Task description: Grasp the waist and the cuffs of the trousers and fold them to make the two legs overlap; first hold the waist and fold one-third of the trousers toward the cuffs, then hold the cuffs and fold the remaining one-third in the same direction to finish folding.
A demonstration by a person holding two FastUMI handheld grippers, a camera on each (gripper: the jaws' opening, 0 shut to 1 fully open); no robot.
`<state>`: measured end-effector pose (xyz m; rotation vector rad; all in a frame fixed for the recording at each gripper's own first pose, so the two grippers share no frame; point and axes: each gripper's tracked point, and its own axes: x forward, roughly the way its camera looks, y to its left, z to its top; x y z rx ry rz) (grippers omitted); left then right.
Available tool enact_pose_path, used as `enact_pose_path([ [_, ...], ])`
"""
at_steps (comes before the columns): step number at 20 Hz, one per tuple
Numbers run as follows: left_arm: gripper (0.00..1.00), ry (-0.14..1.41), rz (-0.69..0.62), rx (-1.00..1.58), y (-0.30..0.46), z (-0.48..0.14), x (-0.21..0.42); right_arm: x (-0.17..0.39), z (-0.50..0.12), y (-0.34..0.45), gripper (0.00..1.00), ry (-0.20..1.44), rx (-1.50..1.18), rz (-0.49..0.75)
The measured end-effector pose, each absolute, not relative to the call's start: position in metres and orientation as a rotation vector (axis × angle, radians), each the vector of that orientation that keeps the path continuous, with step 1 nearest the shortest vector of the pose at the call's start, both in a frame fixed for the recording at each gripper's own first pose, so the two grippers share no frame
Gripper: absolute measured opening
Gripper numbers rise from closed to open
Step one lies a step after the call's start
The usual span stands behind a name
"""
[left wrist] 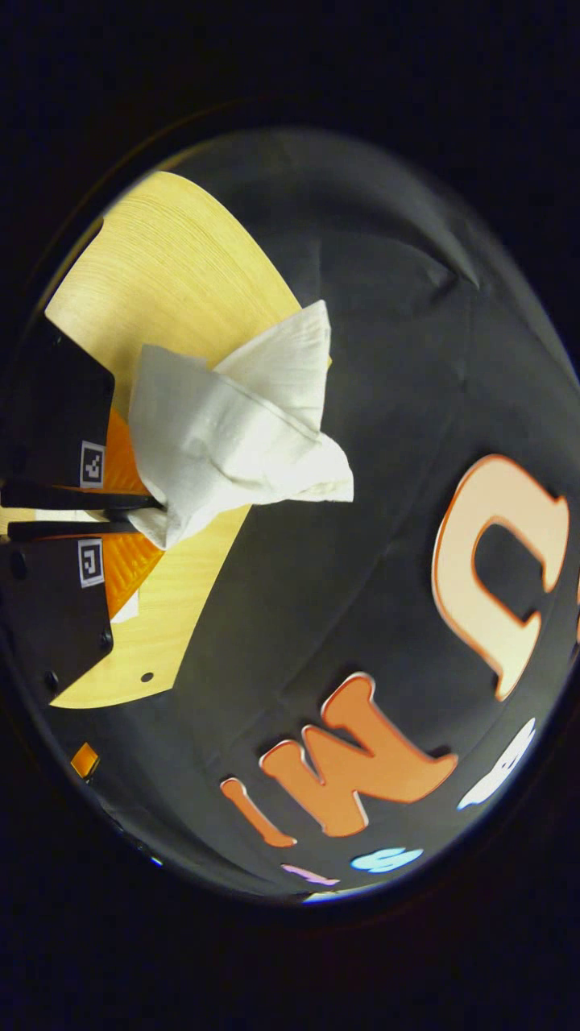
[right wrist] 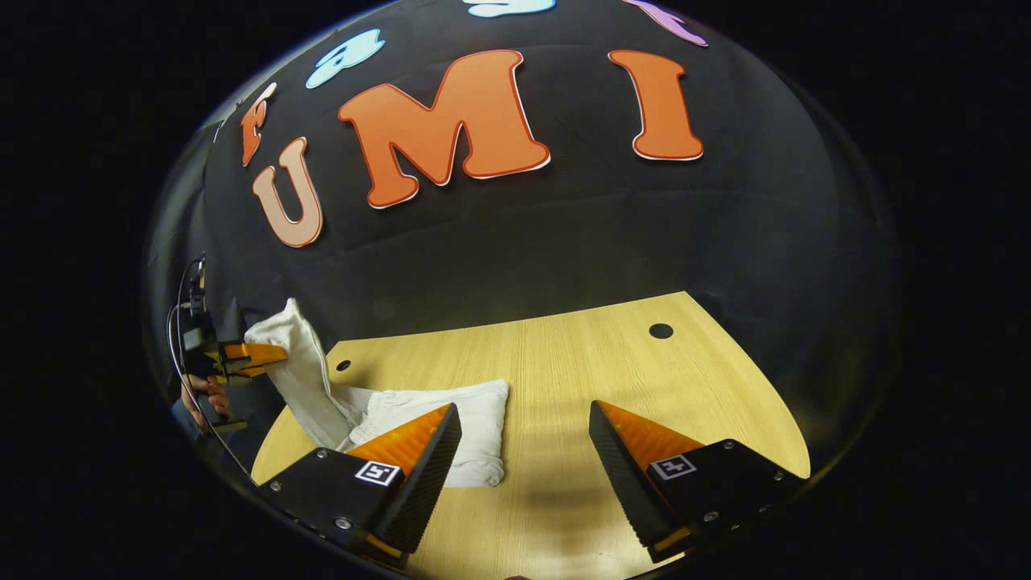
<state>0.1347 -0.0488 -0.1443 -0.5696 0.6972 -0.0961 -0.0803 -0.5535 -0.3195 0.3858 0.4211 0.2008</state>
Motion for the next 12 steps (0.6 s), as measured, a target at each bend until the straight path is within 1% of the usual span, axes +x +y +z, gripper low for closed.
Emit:
enact_pose_path([
  [1, 0.07, 0.705, -0.112, -0.559, -0.062, -0.144, 0.136, -0.083, -0.324, -0.555, 0.97, 0.43, 0.403, 0.208],
  [2, 0.09, 0.717, -0.124, -0.55, -0.078, -0.145, 0.138, -0.087, -0.328, -0.556, 0.97, 0.436, 0.415, 0.206],
  [6, 0.1, 0.773, -0.173, -0.494, -0.135, -0.157, 0.14, -0.096, -0.342, -0.571, 0.98, 0.454, 0.448, 0.188],
  [10, 0.09, 0.864, -0.219, -0.417, -0.175, -0.2, 0.145, -0.102, -0.352, -0.597, 0.97, 0.468, 0.473, 0.161],
  [11, 0.07, 0.891, -0.216, -0.395, -0.183, -0.211, 0.147, -0.104, -0.355, -0.602, 0.97, 0.474, 0.487, 0.159],
  [12, 0.09, 0.917, -0.209, -0.378, -0.192, -0.219, 0.149, -0.105, -0.359, -0.607, 0.98, 0.48, 0.498, 0.156],
])
